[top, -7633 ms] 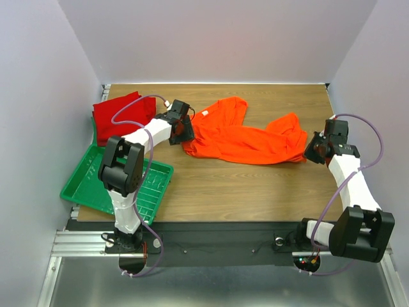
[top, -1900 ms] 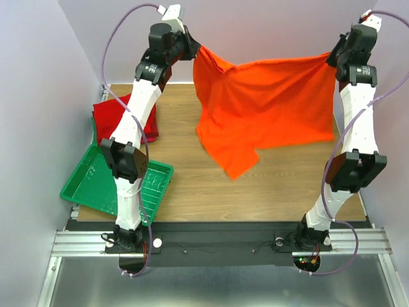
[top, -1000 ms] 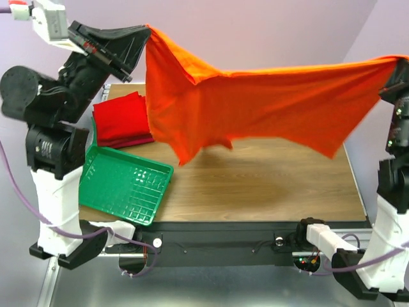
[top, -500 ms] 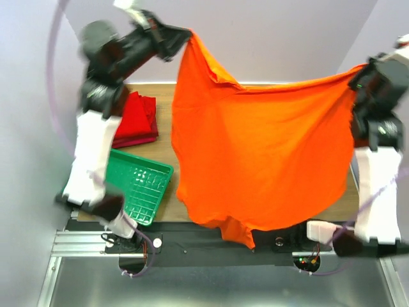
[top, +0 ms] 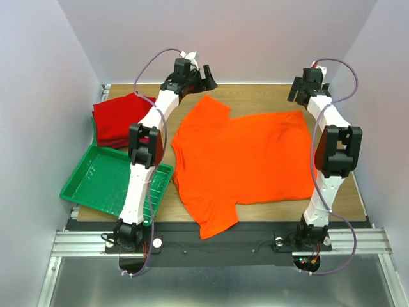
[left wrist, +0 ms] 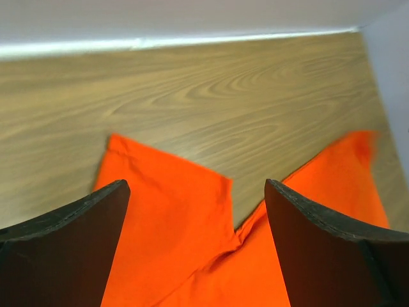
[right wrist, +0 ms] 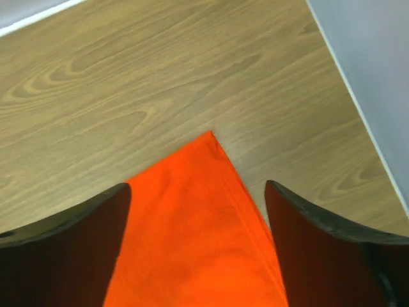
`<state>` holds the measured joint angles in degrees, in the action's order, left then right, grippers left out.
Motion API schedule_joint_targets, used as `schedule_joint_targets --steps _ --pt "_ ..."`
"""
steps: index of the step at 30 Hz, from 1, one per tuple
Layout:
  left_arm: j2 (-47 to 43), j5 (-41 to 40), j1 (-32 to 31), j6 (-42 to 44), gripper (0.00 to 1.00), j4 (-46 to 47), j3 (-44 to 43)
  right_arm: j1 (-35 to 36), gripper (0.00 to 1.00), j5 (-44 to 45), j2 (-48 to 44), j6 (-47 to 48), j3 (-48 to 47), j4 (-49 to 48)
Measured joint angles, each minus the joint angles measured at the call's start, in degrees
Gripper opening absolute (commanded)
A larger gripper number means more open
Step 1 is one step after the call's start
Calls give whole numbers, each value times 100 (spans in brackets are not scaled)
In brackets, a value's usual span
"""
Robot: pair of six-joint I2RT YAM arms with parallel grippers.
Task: Fold and stack the t-shirts
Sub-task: Flatten the tshirt out
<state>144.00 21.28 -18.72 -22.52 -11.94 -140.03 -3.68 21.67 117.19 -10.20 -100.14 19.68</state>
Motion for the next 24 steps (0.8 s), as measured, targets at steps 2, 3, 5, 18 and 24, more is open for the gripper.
schedule_joint_targets --steps 2,3,5,18,24 --pt "-15 -210 4 2 99 57 201 0 97 -114 107 -11 -76 17" --pt "-70 -297 9 15 99 168 258 0 98 -149 81 -4 -120 31" --pt "-470 -426 9 76 99 387 599 0 98 -212 -107 68 -127 -37" --pt "-3853 -1058 -717 103 99 -160 2944 0 96 -1897 -3053 90 2330 -413" --pt "-3836 -1233 -852 -208 99 -533 4527 2 95 -2922 -3088 -221 3285 -197"
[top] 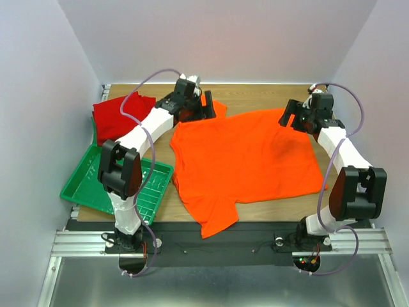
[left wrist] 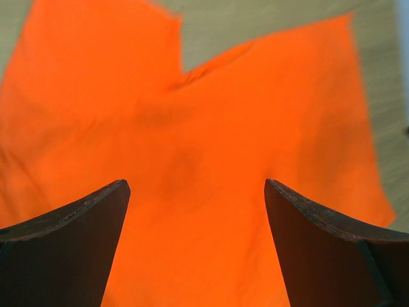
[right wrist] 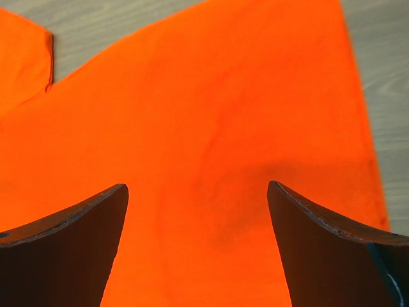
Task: Fold and stack the t-shirts
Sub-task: Flatten the tshirt out
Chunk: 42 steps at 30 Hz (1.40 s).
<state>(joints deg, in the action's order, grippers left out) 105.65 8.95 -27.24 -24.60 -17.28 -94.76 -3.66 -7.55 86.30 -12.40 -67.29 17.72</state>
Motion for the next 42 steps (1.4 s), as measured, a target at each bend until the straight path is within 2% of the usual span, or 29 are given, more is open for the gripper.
schedule_joint_targets --steps 5,14,22,34,42 --pt "323 0 50 -181 99 -66 597 -2 95 -372 251 -229 105 11" --pt "817 125 61 -256 99 179 581 -2 94 -256 1248 -212 -72 -7" --pt "1648 361 87 -264 99 374 378 -2 93 175 2162 -85 -544 -17" --pt "2446 756 332 -297 99 627 -697 0 93 1080 3025 26 -1381 -96" --pt "3355 966 404 -267 99 645 -2065 0 93 1488 3724 20 -2337 -52"
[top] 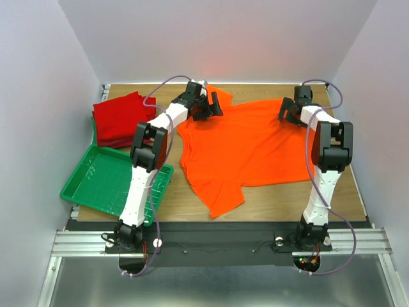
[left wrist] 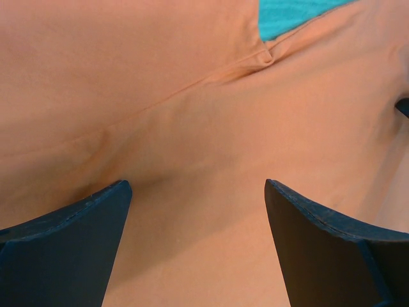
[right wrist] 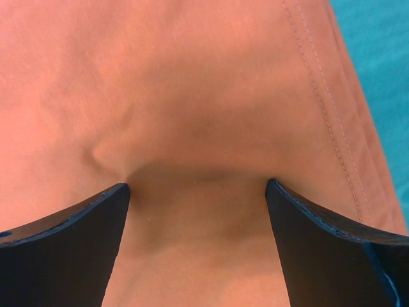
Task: Fold and stack the t-shirts
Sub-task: Flatten the tshirt out
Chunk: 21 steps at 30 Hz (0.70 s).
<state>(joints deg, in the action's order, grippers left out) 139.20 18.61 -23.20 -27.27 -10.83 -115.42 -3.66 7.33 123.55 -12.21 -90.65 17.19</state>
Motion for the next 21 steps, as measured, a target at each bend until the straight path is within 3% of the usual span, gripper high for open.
schedule_joint_targets --steps 13,21 --pt "68 236 83 -4 99 42 -72 0 93 125 964 -2 -1589 498" --pt "-166 107 79 24 99 205 332 0 94 -20 1012 31 -1720 638"
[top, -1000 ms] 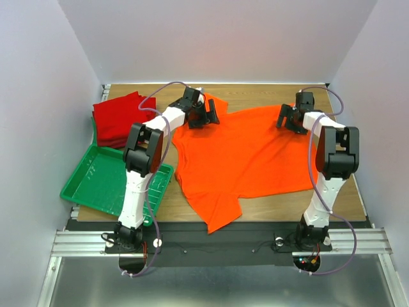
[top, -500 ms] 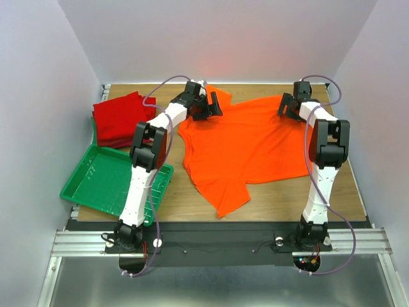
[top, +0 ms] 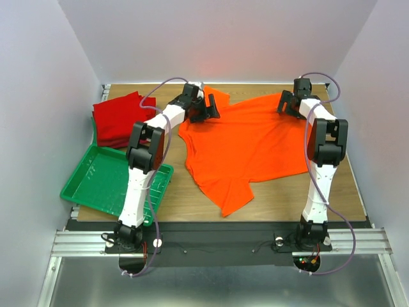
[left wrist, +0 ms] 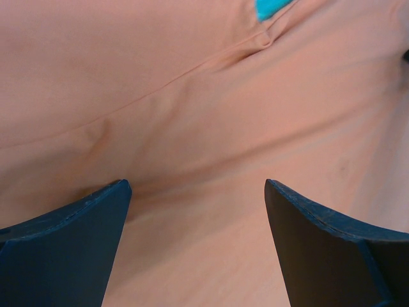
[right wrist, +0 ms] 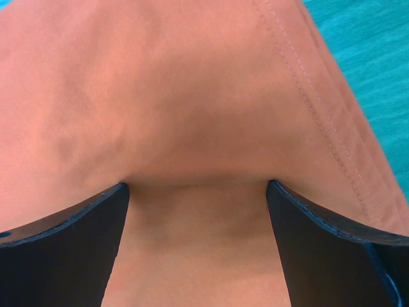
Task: Fold and stack the t-shirts
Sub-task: Flatten the tshirt out
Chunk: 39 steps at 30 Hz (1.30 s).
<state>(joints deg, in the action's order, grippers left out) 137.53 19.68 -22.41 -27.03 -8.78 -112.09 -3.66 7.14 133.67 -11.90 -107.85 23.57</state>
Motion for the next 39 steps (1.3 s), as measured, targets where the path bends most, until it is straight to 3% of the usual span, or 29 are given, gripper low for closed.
schedule_joint_targets --steps 9,20,26,31,39 --pt "-1329 -876 -146 411 99 -345 1276 0 95 -267 -577 -28 319 280" --pt "-3598 -1322 -1292 846 99 -337 3018 -420 95 33 -3167 -282 2732 219" --pt "-4607 -1416 -1880 706 99 -398 4457 -1309 93 323 -3366 -487 3742 214" --pt "-5534 -1576 -2074 197 99 -396 5423 -1565 90 691 -3491 -647 4242 181" --pt "-6634 -1947 -2133 -396 99 -407 5912 -1593 83 1270 -3574 -780 4422 -120"
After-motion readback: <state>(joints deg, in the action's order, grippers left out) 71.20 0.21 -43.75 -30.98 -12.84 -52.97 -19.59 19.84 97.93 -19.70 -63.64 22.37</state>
